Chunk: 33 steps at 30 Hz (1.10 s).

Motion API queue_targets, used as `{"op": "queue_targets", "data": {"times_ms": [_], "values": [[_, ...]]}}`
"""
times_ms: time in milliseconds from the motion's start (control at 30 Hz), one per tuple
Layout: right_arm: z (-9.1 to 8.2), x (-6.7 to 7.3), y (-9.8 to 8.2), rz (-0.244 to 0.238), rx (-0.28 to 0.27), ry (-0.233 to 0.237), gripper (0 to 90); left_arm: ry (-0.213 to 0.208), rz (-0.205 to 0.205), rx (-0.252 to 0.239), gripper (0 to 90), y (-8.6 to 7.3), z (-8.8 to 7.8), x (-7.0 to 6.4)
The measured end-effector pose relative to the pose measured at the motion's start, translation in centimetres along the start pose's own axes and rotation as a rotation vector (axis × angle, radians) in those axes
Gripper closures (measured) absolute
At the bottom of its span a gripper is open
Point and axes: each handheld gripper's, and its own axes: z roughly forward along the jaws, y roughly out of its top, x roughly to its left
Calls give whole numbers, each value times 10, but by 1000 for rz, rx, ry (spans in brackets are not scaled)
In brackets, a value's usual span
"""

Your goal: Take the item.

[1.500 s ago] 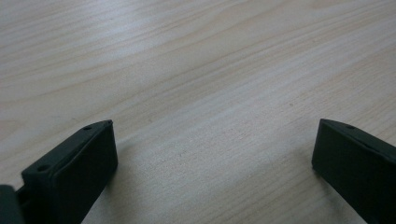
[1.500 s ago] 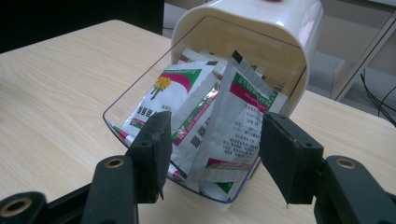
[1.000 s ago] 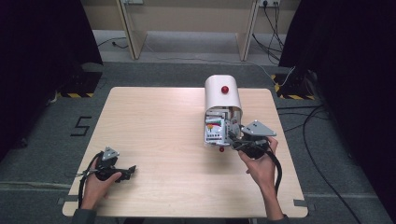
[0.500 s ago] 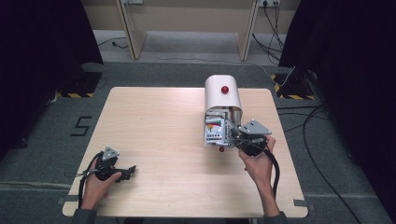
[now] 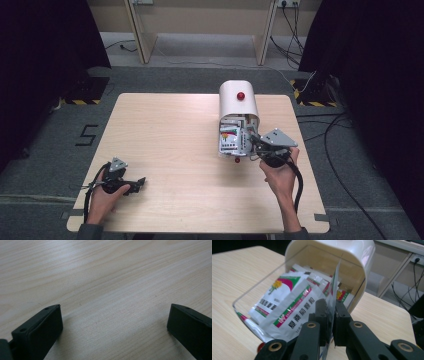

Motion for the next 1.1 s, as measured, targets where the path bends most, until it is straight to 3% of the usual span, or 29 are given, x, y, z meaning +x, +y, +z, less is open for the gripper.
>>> {"op": "queue_targets", "data": {"times_ms": [367, 633, 933, 1100], "values": [[-18, -8, 7, 40, -83, 19, 849, 0, 2, 0, 0, 0, 0, 0], [-29, -13, 6, 46, -104, 14, 849, 0, 2, 0, 0, 0, 0, 0], [-48, -31, -1, 66, -125, -22, 850, 0, 2, 0, 0, 0, 0, 0], [-50, -36, -6, 78, -121, -34, 849, 0, 4, 3, 0, 0, 0, 0]]}}
